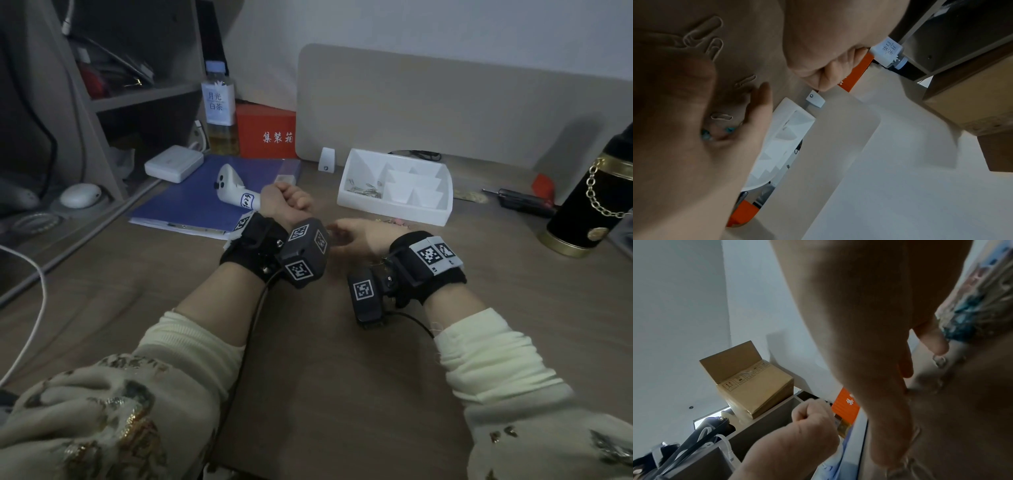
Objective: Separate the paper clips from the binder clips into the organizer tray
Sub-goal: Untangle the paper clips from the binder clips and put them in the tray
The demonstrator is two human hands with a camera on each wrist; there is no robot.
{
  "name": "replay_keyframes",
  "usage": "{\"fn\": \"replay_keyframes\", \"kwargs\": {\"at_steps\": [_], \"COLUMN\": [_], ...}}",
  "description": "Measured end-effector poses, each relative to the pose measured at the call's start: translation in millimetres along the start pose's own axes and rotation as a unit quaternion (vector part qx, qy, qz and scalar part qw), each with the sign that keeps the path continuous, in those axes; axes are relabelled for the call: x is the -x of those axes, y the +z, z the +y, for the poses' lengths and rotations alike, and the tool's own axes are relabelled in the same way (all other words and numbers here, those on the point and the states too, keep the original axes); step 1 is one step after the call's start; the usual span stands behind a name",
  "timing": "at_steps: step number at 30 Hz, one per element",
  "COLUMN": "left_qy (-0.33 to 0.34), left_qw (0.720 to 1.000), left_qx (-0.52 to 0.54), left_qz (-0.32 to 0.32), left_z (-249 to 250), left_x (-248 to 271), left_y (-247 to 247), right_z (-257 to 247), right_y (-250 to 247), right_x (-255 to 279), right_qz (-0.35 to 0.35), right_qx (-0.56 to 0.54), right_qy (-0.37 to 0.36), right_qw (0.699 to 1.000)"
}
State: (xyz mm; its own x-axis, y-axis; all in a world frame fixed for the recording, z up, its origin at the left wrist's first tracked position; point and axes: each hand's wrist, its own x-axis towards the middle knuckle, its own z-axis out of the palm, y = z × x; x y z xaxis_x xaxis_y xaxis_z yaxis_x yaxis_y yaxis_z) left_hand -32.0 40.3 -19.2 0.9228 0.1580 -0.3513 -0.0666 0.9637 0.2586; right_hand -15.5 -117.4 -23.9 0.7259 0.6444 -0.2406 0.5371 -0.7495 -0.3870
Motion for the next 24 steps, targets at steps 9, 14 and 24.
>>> {"fn": "replay_keyframes", "kwargs": {"at_steps": [9, 14, 24], "left_qy": [-0.013, -0.014, -0.024], "left_qw": [0.999, 0.999, 0.997], "left_qx": [-0.039, -0.05, -0.069], "left_qz": [-0.006, -0.003, -0.007], "left_z": [-9.0, -12.2, -15.6], "left_x": [-1.0, -5.1, -5.6], "left_y": [-3.2, -5.4, -7.5], "right_z": [-12.3, -20.1, -16.8], "right_y": [0.9, 4.0, -1.8], "right_x": [4.1, 3.1, 5.9], "right_qz": [0.012, 0.016, 0.057], "right_qx": [0.079, 0.075, 0.106], "right_qy": [-0.042, -0.061, -0.027], "right_qw": [0.996, 0.995, 0.992]}}
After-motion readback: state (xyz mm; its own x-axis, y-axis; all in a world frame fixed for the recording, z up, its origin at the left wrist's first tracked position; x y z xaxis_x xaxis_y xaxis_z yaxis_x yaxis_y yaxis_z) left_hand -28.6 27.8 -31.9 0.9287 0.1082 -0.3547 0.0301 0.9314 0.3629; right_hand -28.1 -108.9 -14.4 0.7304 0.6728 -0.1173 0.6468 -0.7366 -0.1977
